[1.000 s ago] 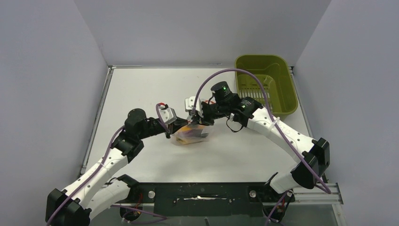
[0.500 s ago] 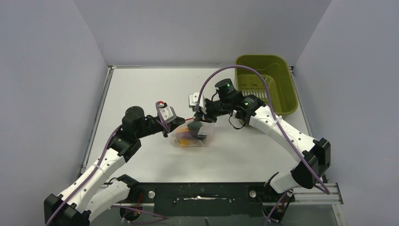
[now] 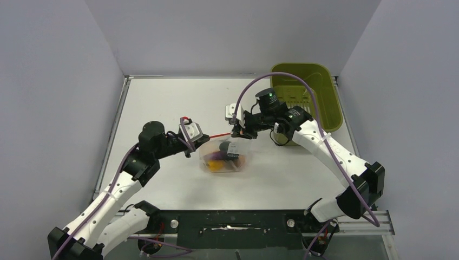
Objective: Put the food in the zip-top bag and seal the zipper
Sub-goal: Zip the zipper food storage bag at the center of the board.
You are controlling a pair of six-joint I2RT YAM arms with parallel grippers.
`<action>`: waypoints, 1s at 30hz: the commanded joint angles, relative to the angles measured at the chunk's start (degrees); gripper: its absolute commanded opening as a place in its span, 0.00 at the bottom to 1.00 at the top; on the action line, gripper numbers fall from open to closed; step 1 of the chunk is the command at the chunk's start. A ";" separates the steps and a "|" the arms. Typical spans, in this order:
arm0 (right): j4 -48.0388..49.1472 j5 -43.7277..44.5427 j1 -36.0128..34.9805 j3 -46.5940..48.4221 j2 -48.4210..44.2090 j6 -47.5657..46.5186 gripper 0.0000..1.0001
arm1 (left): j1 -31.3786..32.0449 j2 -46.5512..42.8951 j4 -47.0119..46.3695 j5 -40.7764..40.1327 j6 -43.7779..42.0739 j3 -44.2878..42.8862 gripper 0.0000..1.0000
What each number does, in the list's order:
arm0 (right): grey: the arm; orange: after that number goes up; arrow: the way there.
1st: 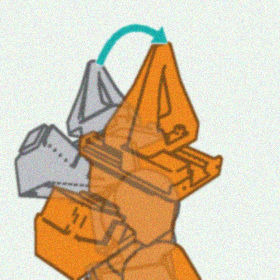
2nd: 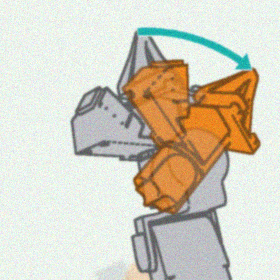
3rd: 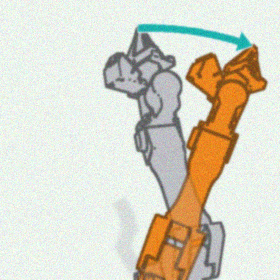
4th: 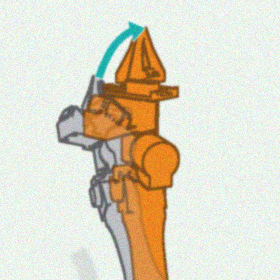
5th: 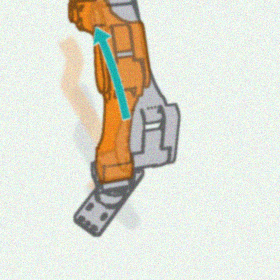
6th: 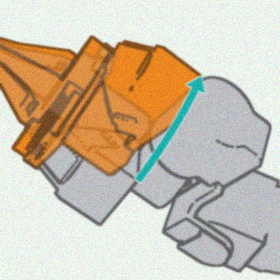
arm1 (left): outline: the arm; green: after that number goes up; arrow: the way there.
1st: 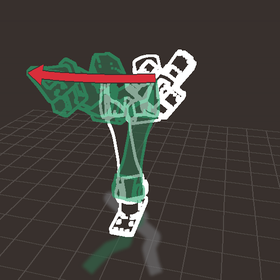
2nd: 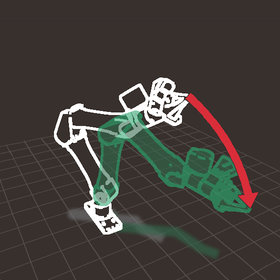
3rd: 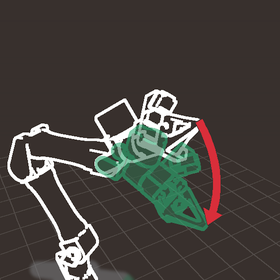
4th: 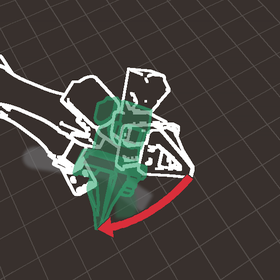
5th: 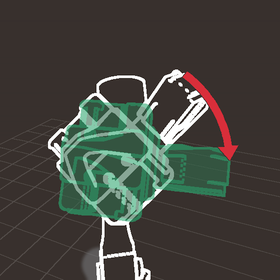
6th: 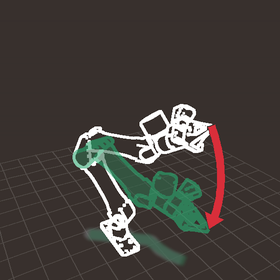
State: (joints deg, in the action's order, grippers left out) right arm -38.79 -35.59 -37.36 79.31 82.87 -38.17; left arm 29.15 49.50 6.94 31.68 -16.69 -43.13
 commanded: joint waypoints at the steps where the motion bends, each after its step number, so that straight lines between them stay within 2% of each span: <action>1: -3.90 4.37 3.21 2.55 -3.23 -2.37 0.00 | -1.15 -1.53 3.72 -1.58 -2.91 -3.48 0.00; 10: -8.32 5.89 5.75 2.10 -5.85 -3.10 0.00 | -2.39 -1.40 4.95 -2.70 -4.46 -3.57 0.00; 15: -9.90 6.47 7.13 0.93 -7.65 -2.21 0.00 | -3.11 0.57 7.05 -0.20 -5.63 -4.78 0.00; 21: -11.15 6.93 8.88 -1.75 -10.78 -1.03 0.00 | -3.57 1.13 4.08 -2.69 -4.42 -4.98 0.00; 30: -18.93 8.57 12.47 -1.57 -14.37 -2.28 0.00 | -4.35 2.86 2.23 -4.61 -4.65 -5.16 0.00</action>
State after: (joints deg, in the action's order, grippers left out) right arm -52.18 -31.83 -27.33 76.79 71.96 -40.01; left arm 26.74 52.05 10.44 30.50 -20.14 -45.39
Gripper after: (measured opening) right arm 0.127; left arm 0.018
